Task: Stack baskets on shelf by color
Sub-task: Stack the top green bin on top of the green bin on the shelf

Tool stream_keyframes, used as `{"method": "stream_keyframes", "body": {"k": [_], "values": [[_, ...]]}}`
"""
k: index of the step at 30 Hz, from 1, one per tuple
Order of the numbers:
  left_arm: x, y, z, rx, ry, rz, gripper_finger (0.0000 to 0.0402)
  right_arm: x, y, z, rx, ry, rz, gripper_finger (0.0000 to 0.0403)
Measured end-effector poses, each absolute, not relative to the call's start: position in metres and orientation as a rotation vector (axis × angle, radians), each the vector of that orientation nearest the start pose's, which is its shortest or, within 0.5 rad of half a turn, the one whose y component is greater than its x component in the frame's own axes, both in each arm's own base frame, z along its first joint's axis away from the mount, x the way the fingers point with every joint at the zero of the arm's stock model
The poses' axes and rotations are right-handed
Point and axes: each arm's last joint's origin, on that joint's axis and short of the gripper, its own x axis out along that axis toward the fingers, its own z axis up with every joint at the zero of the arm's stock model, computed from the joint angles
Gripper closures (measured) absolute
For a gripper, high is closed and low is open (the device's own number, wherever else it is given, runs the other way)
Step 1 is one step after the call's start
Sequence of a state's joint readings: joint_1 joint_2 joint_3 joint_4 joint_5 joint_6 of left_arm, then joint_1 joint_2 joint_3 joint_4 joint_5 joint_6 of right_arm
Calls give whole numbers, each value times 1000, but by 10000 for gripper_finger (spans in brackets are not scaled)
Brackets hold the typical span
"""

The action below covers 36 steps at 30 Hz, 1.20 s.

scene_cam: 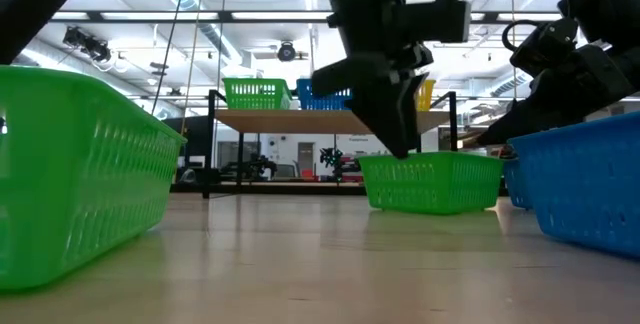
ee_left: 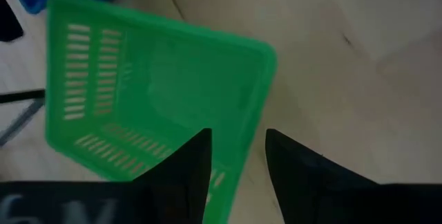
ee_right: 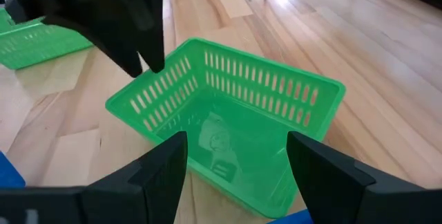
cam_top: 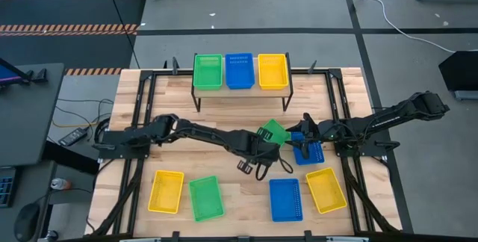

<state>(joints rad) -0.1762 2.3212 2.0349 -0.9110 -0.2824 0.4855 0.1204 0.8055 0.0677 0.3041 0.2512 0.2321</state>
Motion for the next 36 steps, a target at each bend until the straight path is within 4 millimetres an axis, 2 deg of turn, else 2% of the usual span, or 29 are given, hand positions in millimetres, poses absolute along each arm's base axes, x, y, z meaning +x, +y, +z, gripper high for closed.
{"method": "stream_keyframes", "body": {"k": [3,10,13,18,24,27,30,36], "values": [[482,-71,190,679,1194,-263,252,145,10,133,148,410,-177,149],[485,-62,169,684,1253,-273,264,145,10,132,147,417,-179,149],[486,-64,164,729,1273,-226,292,145,10,132,146,420,-179,149],[483,-74,166,772,1277,-209,384,145,10,132,146,420,-179,149],[478,-87,168,811,1292,-152,394,145,10,132,146,418,-178,149],[474,-90,177,836,1339,-98,395,145,10,132,147,417,-178,149],[470,-89,194,817,1371,-30,395,145,10,133,147,417,-178,149],[464,-81,250,725,1293,84,396,145,10,133,147,416,-179,149]]}}
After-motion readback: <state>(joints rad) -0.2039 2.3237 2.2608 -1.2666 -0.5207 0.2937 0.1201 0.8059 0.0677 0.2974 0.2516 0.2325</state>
